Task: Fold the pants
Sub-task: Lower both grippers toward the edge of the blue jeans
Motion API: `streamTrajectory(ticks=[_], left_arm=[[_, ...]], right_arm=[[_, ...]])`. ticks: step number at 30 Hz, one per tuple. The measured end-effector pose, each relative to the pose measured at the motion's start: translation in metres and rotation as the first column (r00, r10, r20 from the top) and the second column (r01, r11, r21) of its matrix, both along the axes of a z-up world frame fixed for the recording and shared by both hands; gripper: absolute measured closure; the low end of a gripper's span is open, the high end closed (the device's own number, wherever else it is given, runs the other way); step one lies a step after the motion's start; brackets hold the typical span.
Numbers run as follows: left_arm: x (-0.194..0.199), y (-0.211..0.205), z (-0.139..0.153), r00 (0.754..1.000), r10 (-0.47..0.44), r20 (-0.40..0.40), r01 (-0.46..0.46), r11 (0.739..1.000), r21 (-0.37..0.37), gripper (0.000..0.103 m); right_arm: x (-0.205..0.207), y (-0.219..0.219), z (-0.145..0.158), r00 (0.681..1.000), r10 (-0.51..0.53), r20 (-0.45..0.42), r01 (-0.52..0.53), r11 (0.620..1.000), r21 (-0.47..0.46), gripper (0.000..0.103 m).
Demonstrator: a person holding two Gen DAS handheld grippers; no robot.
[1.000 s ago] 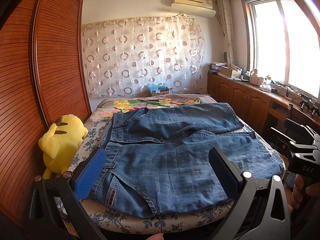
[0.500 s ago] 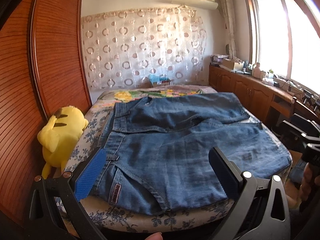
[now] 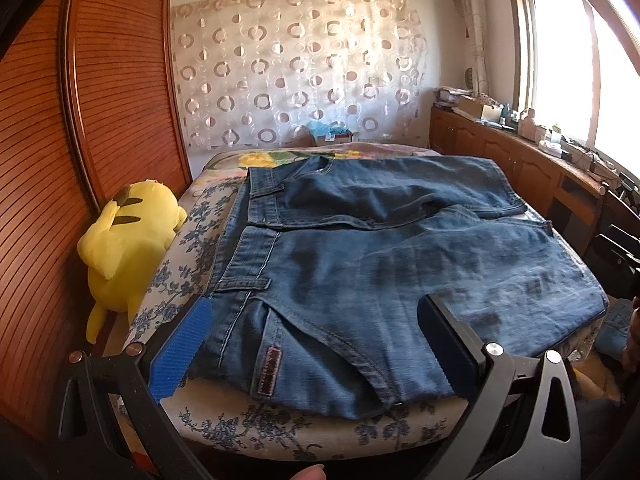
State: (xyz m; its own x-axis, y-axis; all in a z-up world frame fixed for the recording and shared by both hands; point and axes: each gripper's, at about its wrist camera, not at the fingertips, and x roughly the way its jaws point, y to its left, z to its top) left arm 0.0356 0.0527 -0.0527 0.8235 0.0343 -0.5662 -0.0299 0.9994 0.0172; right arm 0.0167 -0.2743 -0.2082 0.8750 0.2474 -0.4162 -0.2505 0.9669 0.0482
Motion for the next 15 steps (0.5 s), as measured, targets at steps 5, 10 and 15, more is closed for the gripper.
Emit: streamTrajectory(ticks=[5,10,15], left_arm=[[0.003,0.01,-0.013,1.0,0.003,-0.031,-0.003,1.0,-0.002,0.0],[0.007,0.028,-0.026,0.998,0.02,-0.067,-0.021,1.0,-0.012,0.0],[0.007,0.057,-0.039,0.993,0.072,-0.095,-0.075,0.997,-0.026,0.0]], right_arm=[[0.0,-0.006,0.001,1.0,0.003,-0.031,-0.004,1.0,-0.022,0.008],[-0.001,-0.014,0.003,0.997,-0.007,-0.078,0.003,0.999,-0.049,0.011],[-0.004,-0.024,0.004,0.992,-0.035,-0.125,0.026,0.997,-0.073,0.012]])
